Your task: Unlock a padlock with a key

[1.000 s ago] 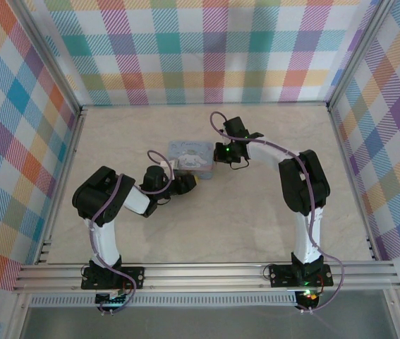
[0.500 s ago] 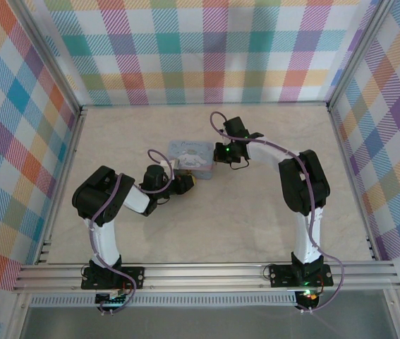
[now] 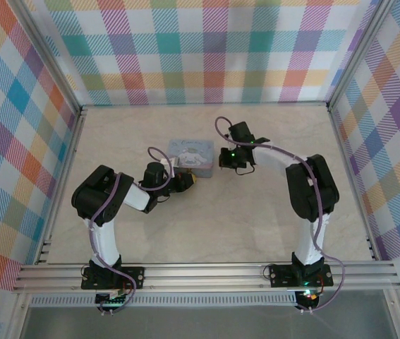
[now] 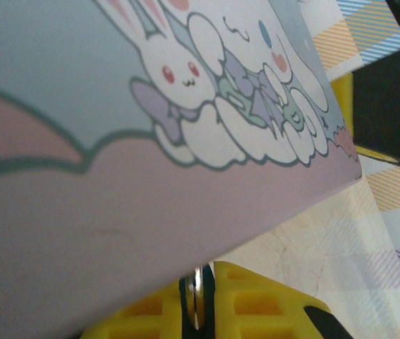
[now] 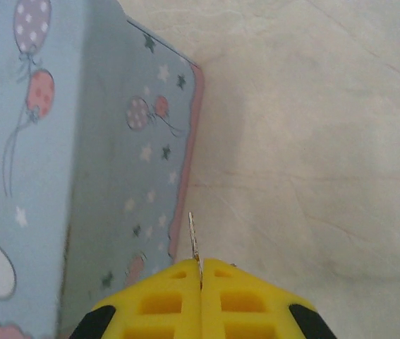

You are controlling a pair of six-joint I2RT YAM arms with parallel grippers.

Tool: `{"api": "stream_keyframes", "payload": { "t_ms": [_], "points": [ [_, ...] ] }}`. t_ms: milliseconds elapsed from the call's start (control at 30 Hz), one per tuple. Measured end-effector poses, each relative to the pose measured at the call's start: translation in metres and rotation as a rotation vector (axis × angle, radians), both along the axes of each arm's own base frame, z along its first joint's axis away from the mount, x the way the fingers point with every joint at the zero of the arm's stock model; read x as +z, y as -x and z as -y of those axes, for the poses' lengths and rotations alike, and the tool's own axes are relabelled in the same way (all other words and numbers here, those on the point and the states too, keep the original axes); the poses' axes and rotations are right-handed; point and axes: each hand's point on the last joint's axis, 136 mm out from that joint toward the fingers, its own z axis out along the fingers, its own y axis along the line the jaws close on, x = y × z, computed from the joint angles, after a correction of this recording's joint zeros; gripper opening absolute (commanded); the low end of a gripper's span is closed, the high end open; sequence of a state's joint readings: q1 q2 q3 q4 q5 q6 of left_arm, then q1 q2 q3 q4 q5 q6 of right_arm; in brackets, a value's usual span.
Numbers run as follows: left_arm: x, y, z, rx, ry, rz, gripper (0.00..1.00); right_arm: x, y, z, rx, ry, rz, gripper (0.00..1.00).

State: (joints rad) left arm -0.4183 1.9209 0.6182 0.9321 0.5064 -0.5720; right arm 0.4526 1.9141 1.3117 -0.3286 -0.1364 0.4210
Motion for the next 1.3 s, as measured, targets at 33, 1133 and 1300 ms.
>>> {"api": "stream_keyframes", "payload": {
  "t_ms": [33,1133,1300],
  "points": [
    [0.000,0.000,0.001,0.001,0.003,-0.008,0.08,0.002,0.002,0.003,-0.002,0.003,0.006,0.00],
    [0.015,0.002,0.049,0.146,-0.033,-0.435,0.09,0.044,0.114,0.027,0.098,-0.412,0.133,0.00],
    [0.017,0.002,0.050,0.165,-0.015,-0.479,0.09,0.059,0.123,0.021,0.113,-0.500,0.147,0.00]
  ]
}}
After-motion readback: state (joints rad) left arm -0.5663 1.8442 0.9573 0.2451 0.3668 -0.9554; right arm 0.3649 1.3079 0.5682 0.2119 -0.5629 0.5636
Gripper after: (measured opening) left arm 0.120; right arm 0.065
